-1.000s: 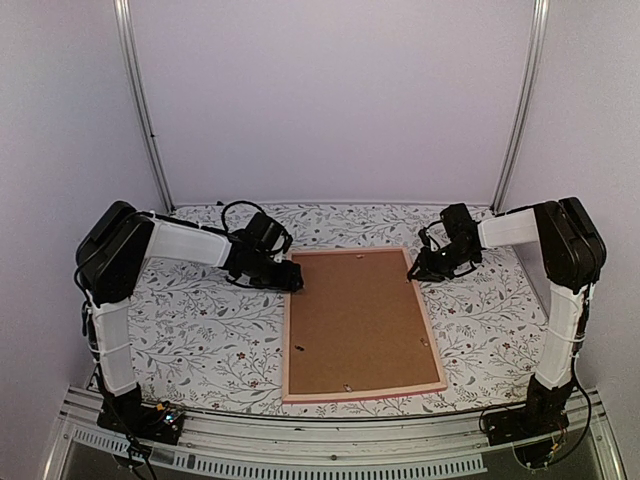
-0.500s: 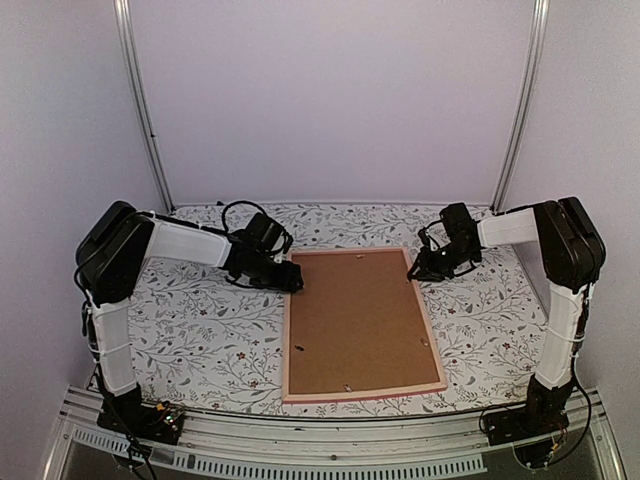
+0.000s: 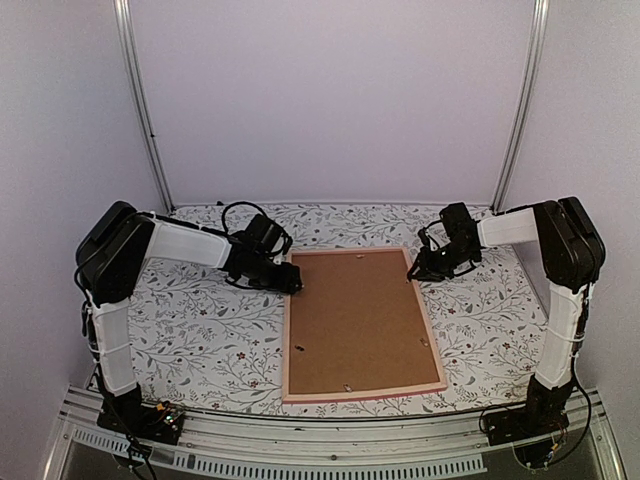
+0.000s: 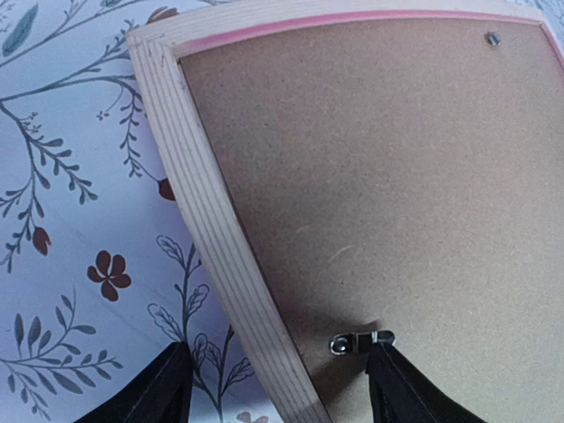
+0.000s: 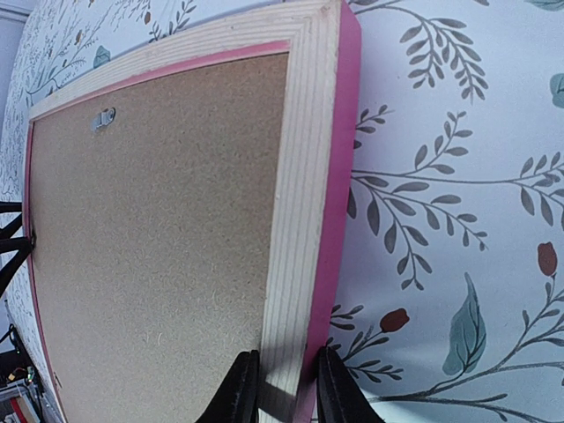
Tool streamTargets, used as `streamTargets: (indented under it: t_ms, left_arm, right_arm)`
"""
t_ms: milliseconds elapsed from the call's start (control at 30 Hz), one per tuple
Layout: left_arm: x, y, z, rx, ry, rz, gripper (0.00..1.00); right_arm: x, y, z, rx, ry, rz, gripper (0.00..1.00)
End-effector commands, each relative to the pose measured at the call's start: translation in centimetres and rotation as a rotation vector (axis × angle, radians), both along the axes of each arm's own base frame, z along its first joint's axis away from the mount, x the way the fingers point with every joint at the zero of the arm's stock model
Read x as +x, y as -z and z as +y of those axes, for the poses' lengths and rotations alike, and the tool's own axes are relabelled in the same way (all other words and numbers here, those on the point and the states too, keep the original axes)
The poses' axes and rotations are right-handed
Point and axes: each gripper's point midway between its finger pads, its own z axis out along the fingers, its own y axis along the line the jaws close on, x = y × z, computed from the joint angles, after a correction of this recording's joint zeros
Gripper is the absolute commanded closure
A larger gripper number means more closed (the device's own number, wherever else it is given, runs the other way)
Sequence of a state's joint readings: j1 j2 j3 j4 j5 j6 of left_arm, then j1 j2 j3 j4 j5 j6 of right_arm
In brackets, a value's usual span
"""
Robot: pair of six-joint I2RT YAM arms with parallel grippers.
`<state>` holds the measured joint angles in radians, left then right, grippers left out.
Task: Put the photo into the frame
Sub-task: Press the fastener onto the backboard.
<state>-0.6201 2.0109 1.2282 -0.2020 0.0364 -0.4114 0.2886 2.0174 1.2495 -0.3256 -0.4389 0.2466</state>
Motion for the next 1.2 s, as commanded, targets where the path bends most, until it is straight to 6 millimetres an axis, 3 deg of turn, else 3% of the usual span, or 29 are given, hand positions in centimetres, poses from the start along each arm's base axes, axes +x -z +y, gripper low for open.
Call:
streamTargets:
  t_ms: [0, 767, 1167]
  left_arm:
    - [0.1, 1.0, 0.5, 0.074, -0.006, -0.005, 0.29]
    - [1.1, 1.3, -0.7, 0.129, -0.020, -0.039, 0.34]
    - [0.9, 2.2, -0.3, 0.107, -0.045, -0.004, 0.50]
  right_arm:
    - [-1.1, 1.3, 0.1, -0.013, -0.015, 0.046, 0.77]
    - [-1.4, 1.5, 0.0, -0.010, -0.015, 0.048, 0.76]
    - [-1.5, 1.7, 0.1, -0.010, -0.022, 0.050, 0.76]
